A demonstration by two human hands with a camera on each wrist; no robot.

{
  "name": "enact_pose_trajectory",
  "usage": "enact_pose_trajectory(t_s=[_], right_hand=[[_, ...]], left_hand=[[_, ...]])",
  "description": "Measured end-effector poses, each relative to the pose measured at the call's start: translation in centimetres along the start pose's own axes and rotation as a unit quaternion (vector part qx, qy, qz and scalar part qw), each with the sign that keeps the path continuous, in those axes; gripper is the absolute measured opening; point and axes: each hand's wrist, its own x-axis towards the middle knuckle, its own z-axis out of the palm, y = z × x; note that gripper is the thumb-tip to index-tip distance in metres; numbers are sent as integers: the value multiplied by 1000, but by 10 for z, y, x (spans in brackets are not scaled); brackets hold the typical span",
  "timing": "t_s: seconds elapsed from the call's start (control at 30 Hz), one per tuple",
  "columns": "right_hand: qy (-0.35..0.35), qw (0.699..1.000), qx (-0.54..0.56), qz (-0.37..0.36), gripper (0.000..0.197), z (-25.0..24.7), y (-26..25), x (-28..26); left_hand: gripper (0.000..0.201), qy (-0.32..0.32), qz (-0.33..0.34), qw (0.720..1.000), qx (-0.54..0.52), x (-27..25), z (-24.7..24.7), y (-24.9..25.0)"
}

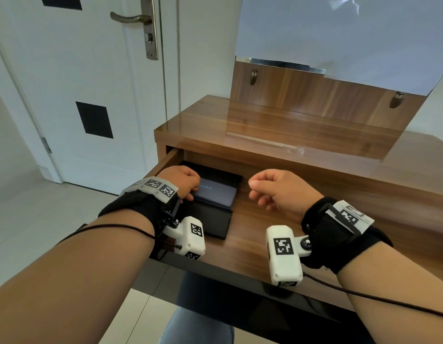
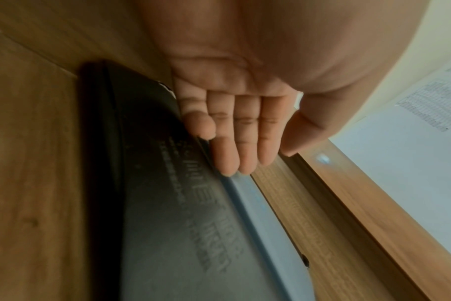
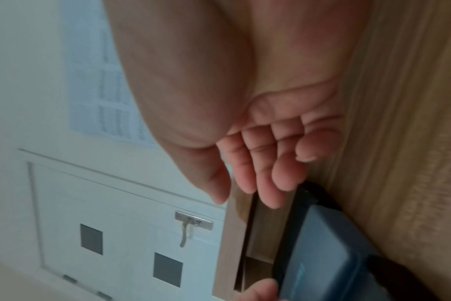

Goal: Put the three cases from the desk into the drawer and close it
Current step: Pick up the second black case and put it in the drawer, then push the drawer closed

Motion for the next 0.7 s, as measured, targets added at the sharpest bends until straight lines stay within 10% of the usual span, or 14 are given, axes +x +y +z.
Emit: enact_pose_trajectory(t_s=[0.7], right_hand=[[-92,966,-236,-45,23,-35,-37,-86]], left_hand=[[17,16,112,968,-226,-14,-23,36]])
